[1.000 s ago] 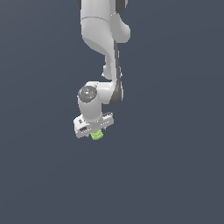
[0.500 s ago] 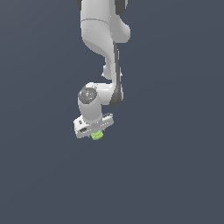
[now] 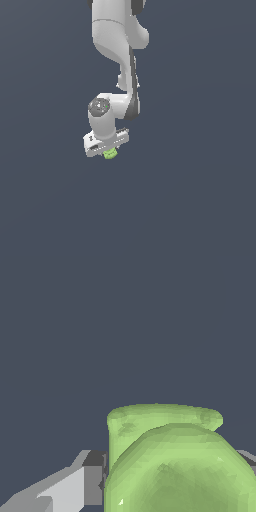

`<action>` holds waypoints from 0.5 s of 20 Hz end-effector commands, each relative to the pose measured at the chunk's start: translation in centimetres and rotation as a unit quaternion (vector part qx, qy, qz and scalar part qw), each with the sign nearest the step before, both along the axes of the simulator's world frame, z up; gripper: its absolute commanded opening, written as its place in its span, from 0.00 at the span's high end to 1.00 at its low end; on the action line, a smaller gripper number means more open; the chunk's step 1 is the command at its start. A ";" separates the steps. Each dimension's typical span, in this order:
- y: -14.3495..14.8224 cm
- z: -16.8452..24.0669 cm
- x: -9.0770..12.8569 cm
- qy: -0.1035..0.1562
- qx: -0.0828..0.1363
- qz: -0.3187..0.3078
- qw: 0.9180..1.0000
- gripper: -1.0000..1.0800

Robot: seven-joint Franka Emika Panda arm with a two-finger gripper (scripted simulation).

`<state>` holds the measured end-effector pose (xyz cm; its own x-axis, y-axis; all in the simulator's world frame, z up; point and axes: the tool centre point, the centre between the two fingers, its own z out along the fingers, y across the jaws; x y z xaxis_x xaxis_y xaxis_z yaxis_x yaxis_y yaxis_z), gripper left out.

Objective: Pick up the object and move it to a goal position.

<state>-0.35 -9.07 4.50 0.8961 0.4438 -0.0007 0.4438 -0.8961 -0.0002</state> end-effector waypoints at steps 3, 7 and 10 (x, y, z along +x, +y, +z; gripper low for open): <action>-0.9 1.4 -0.5 0.000 0.000 0.000 1.000 1.00; -2.1 3.5 -1.4 0.000 0.000 0.000 1.000 1.00; -3.4 5.7 -2.3 0.000 0.000 0.000 1.000 1.00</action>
